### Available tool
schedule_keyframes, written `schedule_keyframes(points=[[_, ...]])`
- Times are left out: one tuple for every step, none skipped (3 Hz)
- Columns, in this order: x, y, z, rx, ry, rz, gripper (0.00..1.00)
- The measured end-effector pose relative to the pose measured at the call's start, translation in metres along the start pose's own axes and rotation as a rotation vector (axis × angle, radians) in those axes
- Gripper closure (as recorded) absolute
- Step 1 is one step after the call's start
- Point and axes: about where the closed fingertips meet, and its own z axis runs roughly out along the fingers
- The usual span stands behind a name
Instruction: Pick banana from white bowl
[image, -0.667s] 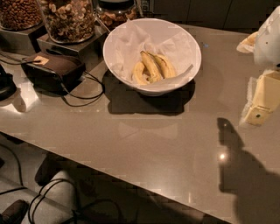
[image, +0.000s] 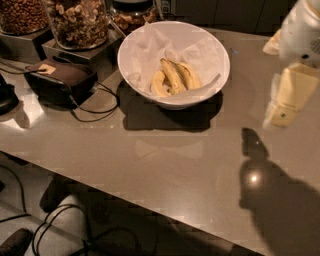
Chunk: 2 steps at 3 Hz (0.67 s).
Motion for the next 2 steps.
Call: schedule_keyframes(points=[[-0.044, -0.056, 0.013, -0.019, -0.006, 0.079, 0.0], [-0.085, -0.079, -0.004, 0.044, -0.082, 0.054, 0.0]])
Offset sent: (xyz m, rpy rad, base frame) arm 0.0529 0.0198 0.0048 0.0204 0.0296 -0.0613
